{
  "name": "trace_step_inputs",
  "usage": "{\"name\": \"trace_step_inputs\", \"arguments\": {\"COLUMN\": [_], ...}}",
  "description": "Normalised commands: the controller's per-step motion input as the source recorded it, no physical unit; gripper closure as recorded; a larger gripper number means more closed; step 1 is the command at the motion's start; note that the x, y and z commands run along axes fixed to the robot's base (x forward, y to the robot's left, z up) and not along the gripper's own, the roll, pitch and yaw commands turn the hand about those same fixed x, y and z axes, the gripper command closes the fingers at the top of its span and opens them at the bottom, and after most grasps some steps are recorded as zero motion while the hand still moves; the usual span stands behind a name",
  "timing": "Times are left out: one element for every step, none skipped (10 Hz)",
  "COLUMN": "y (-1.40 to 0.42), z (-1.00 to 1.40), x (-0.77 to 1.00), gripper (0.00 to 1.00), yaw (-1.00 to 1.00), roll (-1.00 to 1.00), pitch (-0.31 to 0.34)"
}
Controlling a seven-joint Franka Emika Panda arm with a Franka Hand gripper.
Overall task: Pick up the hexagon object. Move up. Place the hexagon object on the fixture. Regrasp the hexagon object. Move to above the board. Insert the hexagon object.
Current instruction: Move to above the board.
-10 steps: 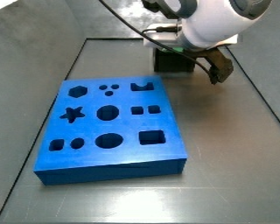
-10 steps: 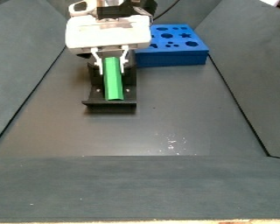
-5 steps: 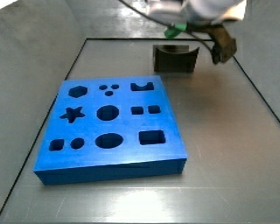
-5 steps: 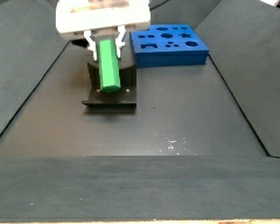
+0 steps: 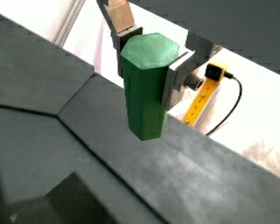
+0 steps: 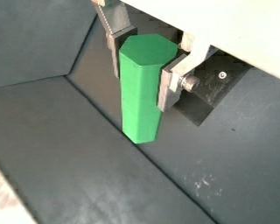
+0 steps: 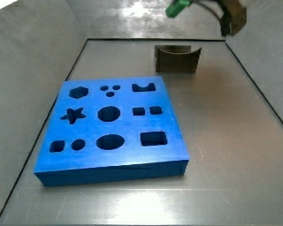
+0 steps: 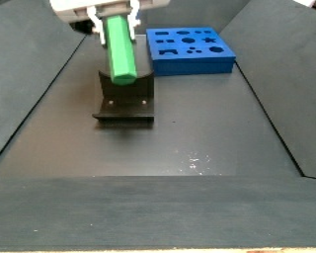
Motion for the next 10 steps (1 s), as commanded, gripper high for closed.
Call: {"name": "trace_step_inputs", "arguments": {"y": [0.12, 0.12, 0.11, 0.10, 0.10, 0.09, 0.08, 0.07, 0.07, 0.06], "z": [1.00, 1.00, 1.00, 1.00, 1.00, 1.00, 1.00, 1.00, 1.00, 1.00], "x": [-0.01, -0.02, -0.02, -0.02, -0.02, -0.03, -0.03, -0.03, -0.04, -0.04], "gripper": [1.00, 1.00, 1.00, 1.00, 1.00, 1.00, 1.00, 1.00, 1.00, 1.00], "yaw": [0.11, 0.08, 0.07, 0.03, 0.02, 0.00, -0.01, -0.01, -0.01, -0.01], "roll": [-0.04, -0.04, -0.04, -0.05, -0.05, -0.05, -0.05, -0.06, -0.07, -0.07], "pitch": [-0.010, -0.018, -0.023, -0.022, -0.019, -0.006, 0.006, 0.014, 0.029, 0.050]}}
